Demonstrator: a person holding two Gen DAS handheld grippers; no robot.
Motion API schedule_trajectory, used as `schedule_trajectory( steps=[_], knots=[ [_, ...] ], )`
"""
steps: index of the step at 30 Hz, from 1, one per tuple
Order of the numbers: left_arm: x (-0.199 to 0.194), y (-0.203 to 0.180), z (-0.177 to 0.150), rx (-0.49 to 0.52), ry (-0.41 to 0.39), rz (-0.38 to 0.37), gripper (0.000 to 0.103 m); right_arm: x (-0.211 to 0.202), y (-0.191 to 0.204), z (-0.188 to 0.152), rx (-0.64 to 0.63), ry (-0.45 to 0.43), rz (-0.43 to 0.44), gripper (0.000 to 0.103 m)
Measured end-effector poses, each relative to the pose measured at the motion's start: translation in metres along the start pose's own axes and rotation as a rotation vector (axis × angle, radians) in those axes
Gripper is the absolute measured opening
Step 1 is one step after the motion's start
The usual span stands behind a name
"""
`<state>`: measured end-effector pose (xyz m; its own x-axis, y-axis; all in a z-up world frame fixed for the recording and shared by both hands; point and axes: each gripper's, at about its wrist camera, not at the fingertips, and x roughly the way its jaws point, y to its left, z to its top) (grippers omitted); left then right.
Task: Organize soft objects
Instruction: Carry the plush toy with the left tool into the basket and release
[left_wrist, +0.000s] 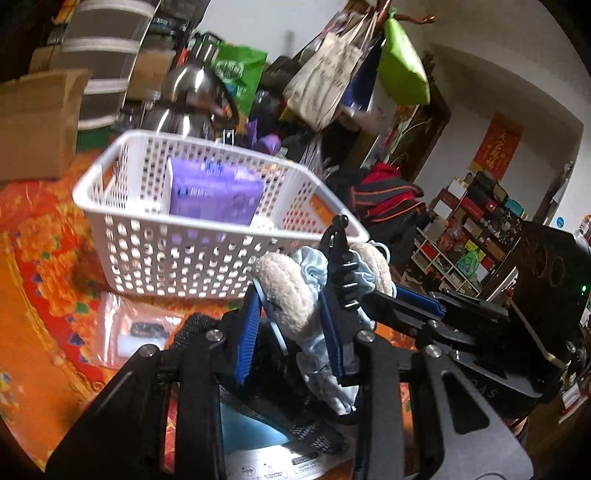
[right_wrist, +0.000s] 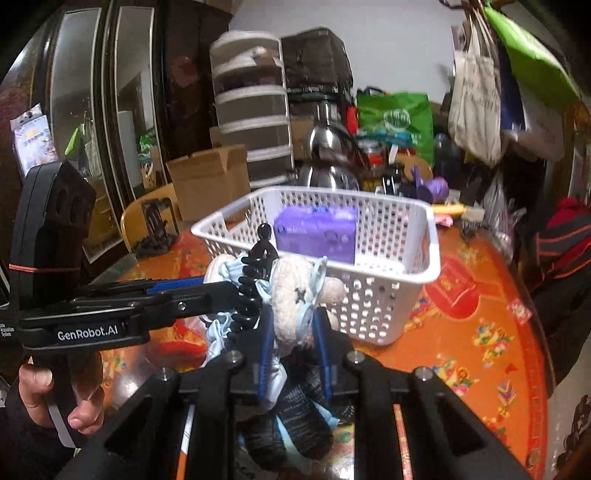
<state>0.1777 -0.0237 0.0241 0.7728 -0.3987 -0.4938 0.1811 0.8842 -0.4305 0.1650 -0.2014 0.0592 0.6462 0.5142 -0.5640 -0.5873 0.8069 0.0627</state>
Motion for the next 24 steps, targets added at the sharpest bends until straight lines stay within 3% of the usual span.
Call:
schedule_trajectory(
  steps=[7, 13, 18, 24],
  knots=[
    [-0.025, -0.023, 0.042, 0.058, -0.036, 0.020, 0.030, -0.020, 0.000, 0.030, -0.009, -0.047, -0.007, 0.019],
    [-0.025, -0.045, 0.094, 0.093, -0.053, 0.040, 0.030, -0.022, -0.018, 0.081, 0.009, -0.066, -0.023, 0.019],
    [-0.008, -0.060, 0.140, 0.122, -0.054, 0.088, 0.030, -0.008, -0.036, 0.113, 0.016, -0.060, -0.059, 0.019],
    [0.036, -0.059, 0.169, 0.134, -0.017, 0.128, 0.030, 0.023, -0.063, 0.130, 0.033, -0.019, -0.099, 0.019]
  ],
)
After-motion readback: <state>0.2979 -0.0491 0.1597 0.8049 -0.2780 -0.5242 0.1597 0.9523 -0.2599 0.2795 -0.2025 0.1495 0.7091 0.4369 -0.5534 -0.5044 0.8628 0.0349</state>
